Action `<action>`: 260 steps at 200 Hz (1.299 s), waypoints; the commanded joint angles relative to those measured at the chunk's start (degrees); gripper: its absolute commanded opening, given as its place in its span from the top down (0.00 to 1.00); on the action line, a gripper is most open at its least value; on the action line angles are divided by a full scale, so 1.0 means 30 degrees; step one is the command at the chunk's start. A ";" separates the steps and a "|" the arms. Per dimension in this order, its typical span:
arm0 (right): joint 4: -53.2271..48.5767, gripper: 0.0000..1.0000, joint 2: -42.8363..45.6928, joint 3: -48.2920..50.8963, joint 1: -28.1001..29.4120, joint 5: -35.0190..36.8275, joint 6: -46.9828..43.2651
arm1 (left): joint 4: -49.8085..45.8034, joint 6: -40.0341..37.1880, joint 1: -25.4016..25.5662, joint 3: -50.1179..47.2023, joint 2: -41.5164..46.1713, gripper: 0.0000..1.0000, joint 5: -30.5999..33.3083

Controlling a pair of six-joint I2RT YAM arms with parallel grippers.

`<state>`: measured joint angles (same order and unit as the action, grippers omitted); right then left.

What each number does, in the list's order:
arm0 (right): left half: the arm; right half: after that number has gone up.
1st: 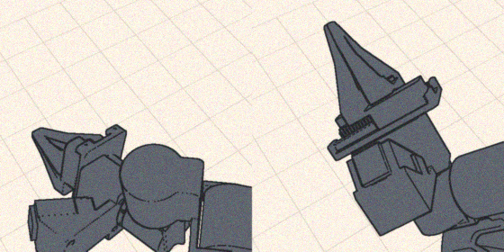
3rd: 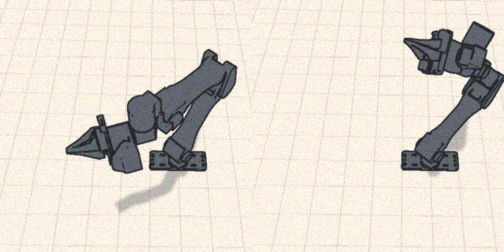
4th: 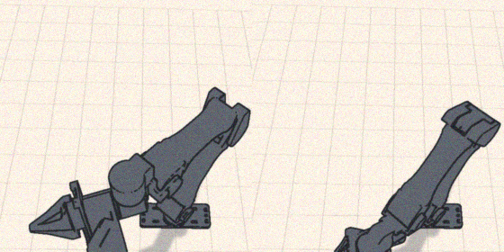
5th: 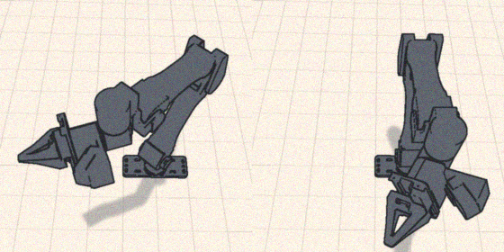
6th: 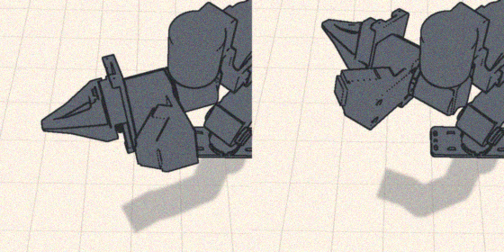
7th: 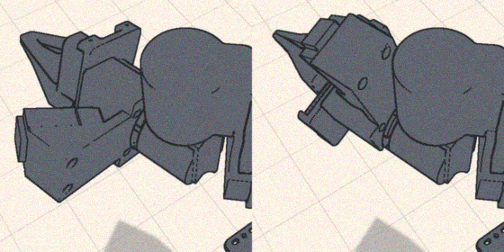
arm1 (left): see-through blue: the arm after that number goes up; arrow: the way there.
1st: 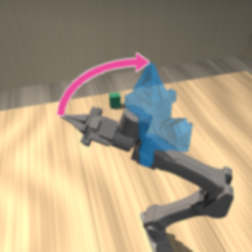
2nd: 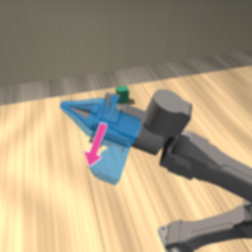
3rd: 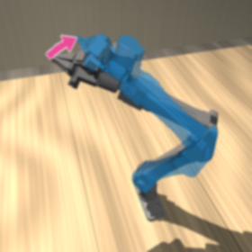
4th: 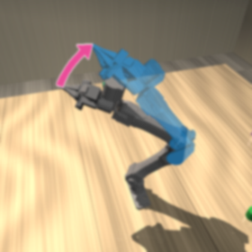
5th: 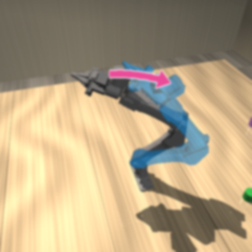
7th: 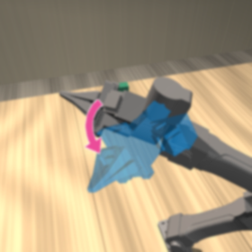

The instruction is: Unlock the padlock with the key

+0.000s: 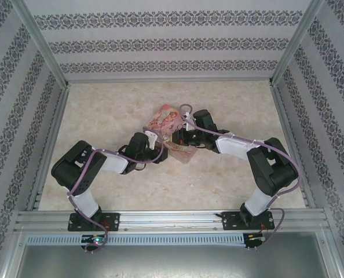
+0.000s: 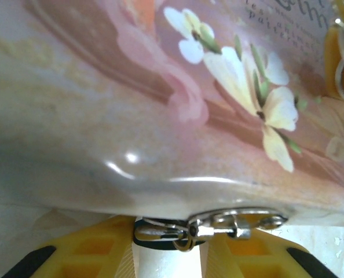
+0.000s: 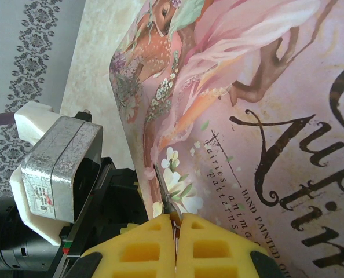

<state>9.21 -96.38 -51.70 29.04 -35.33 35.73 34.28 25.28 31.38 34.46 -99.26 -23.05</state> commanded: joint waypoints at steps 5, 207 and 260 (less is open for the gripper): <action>-0.1928 1.00 0.0123 0.0579 0.0198 0.0170 -0.0146 | -0.0051 -0.0132 -0.0220 0.0546 0.0553 0.75 0.0504; -0.1961 1.00 1.1894 0.5896 0.0737 0.3094 -0.5082 | -0.5747 0.7170 0.0645 0.2158 0.4422 0.86 -0.1986; -0.1361 1.00 1.4159 0.8098 0.2417 0.5717 -0.6786 | -0.5824 0.8751 0.0660 0.2539 0.4423 0.87 -0.2572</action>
<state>3.18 -55.70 -29.54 34.09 -23.51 19.81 16.19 48.18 32.32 39.68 -87.66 -28.40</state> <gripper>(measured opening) 0.041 0.207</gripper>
